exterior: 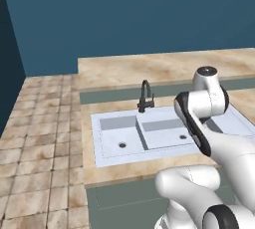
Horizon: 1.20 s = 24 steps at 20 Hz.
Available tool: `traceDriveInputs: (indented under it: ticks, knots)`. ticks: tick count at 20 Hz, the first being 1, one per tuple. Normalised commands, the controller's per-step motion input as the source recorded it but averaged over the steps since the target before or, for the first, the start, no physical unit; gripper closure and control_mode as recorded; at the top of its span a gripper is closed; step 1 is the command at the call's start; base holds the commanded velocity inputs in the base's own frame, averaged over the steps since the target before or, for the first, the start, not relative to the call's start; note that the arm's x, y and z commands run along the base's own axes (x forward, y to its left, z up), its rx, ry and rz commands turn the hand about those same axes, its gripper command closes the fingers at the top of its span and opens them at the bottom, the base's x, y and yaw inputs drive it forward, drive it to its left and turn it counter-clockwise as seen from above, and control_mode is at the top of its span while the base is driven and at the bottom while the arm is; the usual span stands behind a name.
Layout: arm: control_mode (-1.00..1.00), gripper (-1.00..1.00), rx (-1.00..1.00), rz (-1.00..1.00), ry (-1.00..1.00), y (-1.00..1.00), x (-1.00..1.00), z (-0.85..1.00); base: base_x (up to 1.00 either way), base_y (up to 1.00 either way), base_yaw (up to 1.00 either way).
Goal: Move any existing items from the left basin to the right basin for drying. Then move the glass cup from the counter to the left basin of the sink for washing.
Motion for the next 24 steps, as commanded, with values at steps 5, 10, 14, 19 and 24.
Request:
traceDriveInputs:
  ticks: [5,10,14,19,24]
  knots:
    - [-1.00,1.00,0.06,0.23,0.12,0.95,0.08,-0.36,0.00,0.00,0.00]
    - [-1.00,1.00,0.05,0.30,0.13,1.00,0.17,-0.30,0.00,0.00,0.00]
    - [-1.00,1.00,0.05,0.28,0.12,0.97,0.39,-0.13,0.00,0.00,0.00]
    - [-1.00,1.00,0.00,0.18,0.08,0.75,0.71,-0.04,0.00,0.00,0.00]
    - [-1.00,1.00,0.00,0.07,0.02,0.36,0.77,-0.04,0.00,0.00,0.00]
